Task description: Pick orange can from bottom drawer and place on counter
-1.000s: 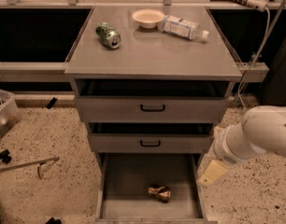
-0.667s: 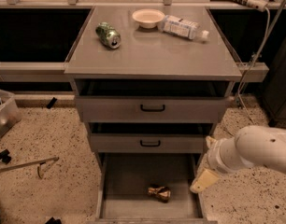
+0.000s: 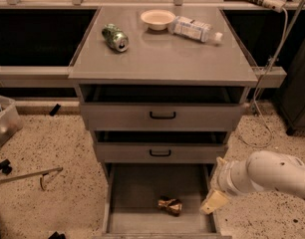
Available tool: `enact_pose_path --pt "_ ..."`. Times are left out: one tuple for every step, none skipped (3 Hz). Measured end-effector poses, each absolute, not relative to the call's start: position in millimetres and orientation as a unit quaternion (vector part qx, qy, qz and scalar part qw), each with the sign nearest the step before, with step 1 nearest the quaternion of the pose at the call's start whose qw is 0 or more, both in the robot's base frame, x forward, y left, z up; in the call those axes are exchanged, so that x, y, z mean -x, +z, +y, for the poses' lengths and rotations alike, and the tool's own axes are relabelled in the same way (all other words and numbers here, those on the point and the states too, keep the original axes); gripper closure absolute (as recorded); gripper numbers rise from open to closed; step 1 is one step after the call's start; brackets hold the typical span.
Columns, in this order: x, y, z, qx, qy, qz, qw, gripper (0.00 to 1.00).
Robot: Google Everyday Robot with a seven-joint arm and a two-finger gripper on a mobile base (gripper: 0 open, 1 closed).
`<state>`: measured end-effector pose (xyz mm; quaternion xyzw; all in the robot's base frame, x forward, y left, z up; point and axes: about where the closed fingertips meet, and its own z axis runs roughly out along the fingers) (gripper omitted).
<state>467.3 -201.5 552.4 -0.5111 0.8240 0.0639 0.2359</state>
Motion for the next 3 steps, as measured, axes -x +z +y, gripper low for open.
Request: enact_pose_path --pt "-471.9 505.0 -191.2 0.523 0.076 0.817 0.23 0.0" --pt "-482.5 426.6 -161.5 0.541 0.096 0.804 0.228 0.0" --pt "-491.8 366.0 -136.9 0.534 0.113 0.804 0.238 0.0"
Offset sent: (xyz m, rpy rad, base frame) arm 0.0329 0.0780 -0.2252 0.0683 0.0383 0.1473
